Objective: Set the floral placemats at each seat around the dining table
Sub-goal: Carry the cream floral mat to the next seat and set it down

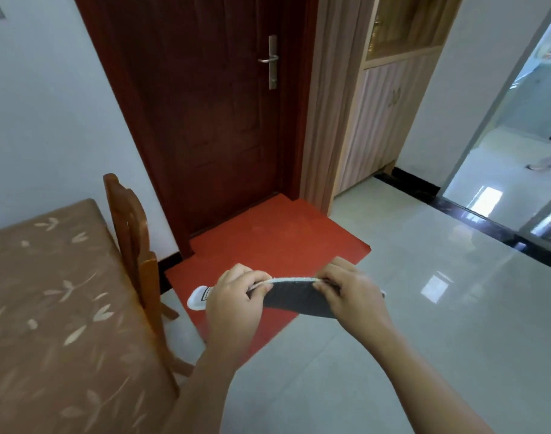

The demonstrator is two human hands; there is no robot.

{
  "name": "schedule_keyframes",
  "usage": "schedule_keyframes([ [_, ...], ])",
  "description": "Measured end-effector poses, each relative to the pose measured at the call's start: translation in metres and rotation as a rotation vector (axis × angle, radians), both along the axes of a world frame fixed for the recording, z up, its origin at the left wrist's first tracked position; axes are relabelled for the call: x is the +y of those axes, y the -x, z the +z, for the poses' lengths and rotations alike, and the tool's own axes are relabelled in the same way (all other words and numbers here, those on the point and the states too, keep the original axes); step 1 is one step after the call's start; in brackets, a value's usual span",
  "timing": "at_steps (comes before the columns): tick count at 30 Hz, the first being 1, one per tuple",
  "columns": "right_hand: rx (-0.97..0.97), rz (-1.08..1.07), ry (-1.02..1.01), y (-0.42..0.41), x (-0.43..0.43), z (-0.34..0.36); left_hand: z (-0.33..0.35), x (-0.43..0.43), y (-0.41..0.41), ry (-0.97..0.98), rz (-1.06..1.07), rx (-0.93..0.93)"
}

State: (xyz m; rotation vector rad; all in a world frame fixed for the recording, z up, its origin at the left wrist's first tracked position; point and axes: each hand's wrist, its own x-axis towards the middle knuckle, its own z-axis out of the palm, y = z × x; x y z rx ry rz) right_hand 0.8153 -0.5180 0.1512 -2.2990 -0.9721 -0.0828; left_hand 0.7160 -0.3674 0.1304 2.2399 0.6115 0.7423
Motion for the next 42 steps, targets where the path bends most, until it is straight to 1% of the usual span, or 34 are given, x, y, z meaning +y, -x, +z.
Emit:
schedule_keyframes([
  [5, 0.007, 0.103, -0.029, -0.054, 0.052, -0.002, 0.002, 0.037, -0.036, -0.045, 0.108, -0.013],
  [11, 0.001, 0.308, -0.029, -0.129, 0.123, 0.006, 0.021, 0.089, -0.082, -0.266, 0.252, 0.028],
  [16, -0.020, 0.522, -0.024, -0.183, 0.183, 0.034, 0.050, 0.119, -0.109, -0.268, 0.415, 0.015],
  [20, -0.085, 0.774, -0.036, -0.202, 0.228, 0.061, 0.065, 0.137, -0.109, -0.236, 0.573, 0.018],
  [23, -0.150, 0.929, -0.081, -0.200, 0.261, 0.077, 0.074, 0.144, -0.100, -0.215, 0.691, 0.013],
  [26, -0.201, 1.058, -0.103, -0.189, 0.295, 0.089, 0.083, 0.154, -0.087, -0.141, 0.800, -0.052],
  [30, -0.190, 1.194, -0.148, -0.166, 0.340, 0.102, 0.094, 0.171, -0.062, -0.080, 0.905, -0.108],
  [36, -0.187, 1.325, -0.167, -0.127, 0.412, 0.119, 0.107, 0.215, -0.029, 0.002, 1.009, -0.203],
  [42, -0.215, 1.445, -0.203, -0.075, 0.491, 0.143, 0.125, 0.270, 0.016, -0.029, 1.111, -0.246],
])
